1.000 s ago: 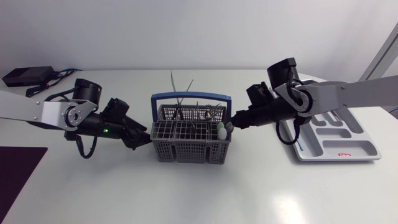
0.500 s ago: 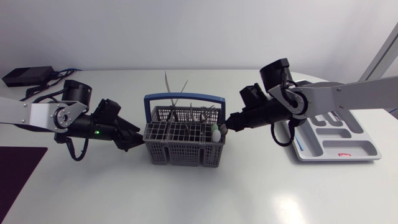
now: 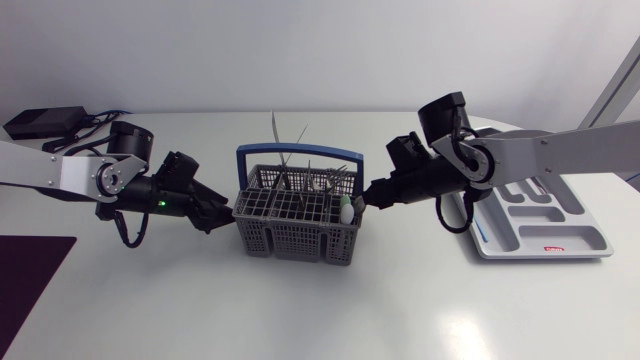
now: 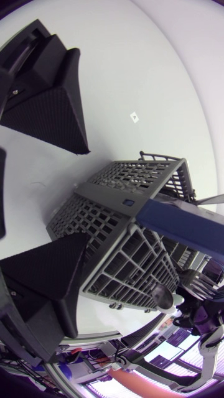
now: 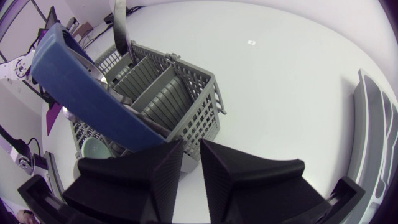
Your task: Sort the cutlery from the basket into the organizer compartments.
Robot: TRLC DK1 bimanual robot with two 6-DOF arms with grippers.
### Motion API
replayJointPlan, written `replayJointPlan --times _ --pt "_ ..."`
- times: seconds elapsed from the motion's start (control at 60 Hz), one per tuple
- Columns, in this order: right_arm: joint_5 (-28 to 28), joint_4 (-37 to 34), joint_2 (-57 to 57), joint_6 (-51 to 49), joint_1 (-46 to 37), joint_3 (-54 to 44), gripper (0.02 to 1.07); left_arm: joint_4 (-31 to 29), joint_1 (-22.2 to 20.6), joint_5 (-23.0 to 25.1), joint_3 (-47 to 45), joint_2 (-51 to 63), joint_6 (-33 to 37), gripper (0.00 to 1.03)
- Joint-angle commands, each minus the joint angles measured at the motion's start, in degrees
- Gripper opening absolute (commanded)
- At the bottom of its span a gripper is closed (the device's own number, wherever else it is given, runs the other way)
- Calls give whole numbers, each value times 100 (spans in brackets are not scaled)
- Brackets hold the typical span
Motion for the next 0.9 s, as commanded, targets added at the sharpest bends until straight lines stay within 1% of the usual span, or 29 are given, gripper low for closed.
replayJointPlan --times 0.0,0.133,0.317,0.4,0.45,0.483,0.533,0.55,0.567,0.633,0.75,0.883 --pt "-121 91 149 -78 33 244 28 103 -213 322 90 -13 -72 88" --pt "-77 100 184 -87 -72 341 28 94 -318 278 37 -83 -72 88" --pt "11 117 201 -131 -81 209 28 103 -239 234 -42 -74 -28 88" --pt "187 117 245 -166 -134 148 29 103 -81 216 -113 -74 68 91" --pt "442 117 245 -201 -160 77 30 103 95 216 -130 -74 148 91" --pt "547 117 245 -210 -178 25 33 112 183 216 -148 -74 209 91" --pt "670 117 210 -280 -239 -81 47 112 367 216 -183 -74 315 91" --pt "723 117 175 -307 -257 -134 54 112 473 225 -209 -83 376 92" --pt "776 117 140 -333 -266 -178 58 112 517 225 -227 -83 402 92" --pt "899 108 -62 -430 -354 -336 72 112 692 216 -315 -145 525 92" --pt "899 -15 -581 -500 -503 -547 72 94 895 207 -614 -663 657 92" --pt "820 -524 -1389 -606 -573 -687 72 -11 859 5 -1158 -1779 710 92"
